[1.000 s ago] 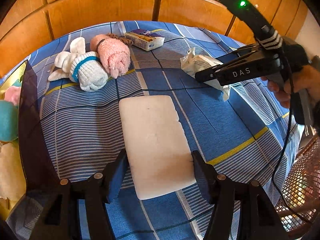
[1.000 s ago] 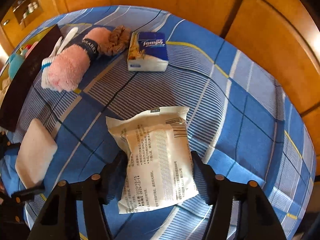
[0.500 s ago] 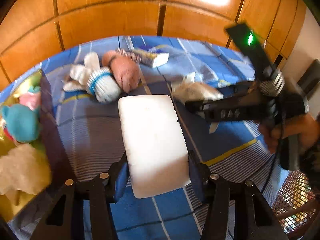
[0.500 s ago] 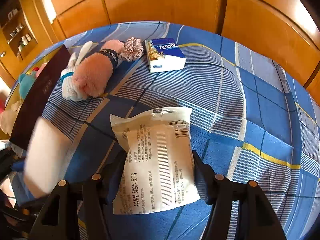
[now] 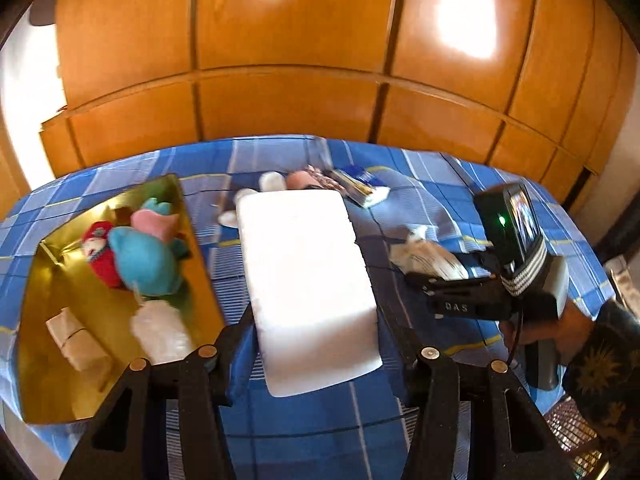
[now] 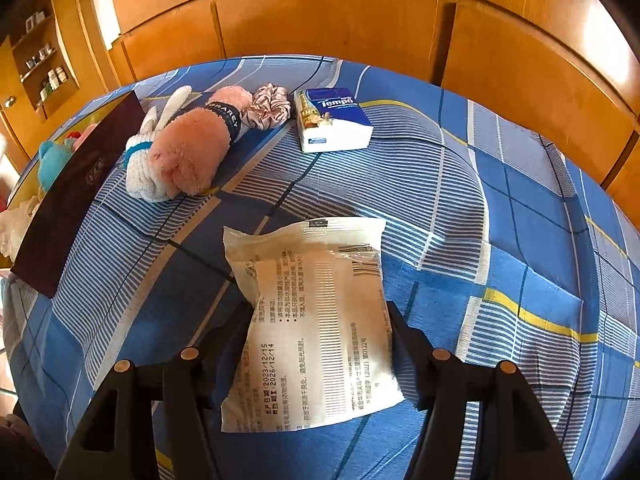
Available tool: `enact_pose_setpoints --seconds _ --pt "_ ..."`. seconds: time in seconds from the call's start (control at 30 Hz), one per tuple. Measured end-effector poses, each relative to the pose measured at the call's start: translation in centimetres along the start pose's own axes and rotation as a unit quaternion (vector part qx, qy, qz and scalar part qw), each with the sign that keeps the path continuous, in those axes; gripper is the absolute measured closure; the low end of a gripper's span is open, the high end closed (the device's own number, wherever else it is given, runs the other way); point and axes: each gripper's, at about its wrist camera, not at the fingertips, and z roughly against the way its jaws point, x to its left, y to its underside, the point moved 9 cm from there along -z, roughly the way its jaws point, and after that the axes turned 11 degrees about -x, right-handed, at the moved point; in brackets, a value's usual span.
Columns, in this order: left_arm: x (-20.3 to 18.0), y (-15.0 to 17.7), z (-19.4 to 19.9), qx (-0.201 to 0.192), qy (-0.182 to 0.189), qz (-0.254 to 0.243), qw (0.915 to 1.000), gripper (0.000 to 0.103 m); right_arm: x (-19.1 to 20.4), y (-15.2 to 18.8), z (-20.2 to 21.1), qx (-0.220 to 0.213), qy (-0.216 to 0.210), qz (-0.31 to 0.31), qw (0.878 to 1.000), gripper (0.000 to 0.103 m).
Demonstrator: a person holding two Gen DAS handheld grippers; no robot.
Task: Organize soft objects
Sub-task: 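Carry the white foam pad into the gold tray and open the left gripper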
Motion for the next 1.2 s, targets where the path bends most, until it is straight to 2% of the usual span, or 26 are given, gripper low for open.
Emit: enact_pose_setpoints --seconds 0.3,0.67,0.83,1.0,1.1,1.2 --pt "3.3 -0.7 1.6 -0.011 -0.031 0.031 0.9990 0.048 0.1 -0.1 0.1 -0.025 0.011 0.007 1.000 0.035" --pt "7.8 0.4 2.2 0.001 -0.047 0.090 0.9948 0.048 0.2 -0.2 0.1 -0.027 0.022 0.018 0.999 0.036" --pt "13.8 -0.5 3.2 -0.004 -0.069 0.150 0.9862 0.048 0.3 -0.2 0.0 -0.024 0.020 0.015 0.999 0.036" --pt "22.5 -0.7 3.4 0.006 -0.120 0.211 0.9700 0.048 0.3 -0.3 -0.1 -0.021 0.020 0.015 0.999 0.036" --pt "26.2 -0.5 2.5 0.019 -0.149 0.218 0.9642 0.048 0.3 -0.3 -0.1 -0.020 0.020 0.015 0.999 0.036" --pt "28.5 -0.4 1.0 0.037 -0.155 0.233 0.9594 0.048 0.3 -0.3 -0.1 -0.020 0.020 0.015 1.000 0.036"
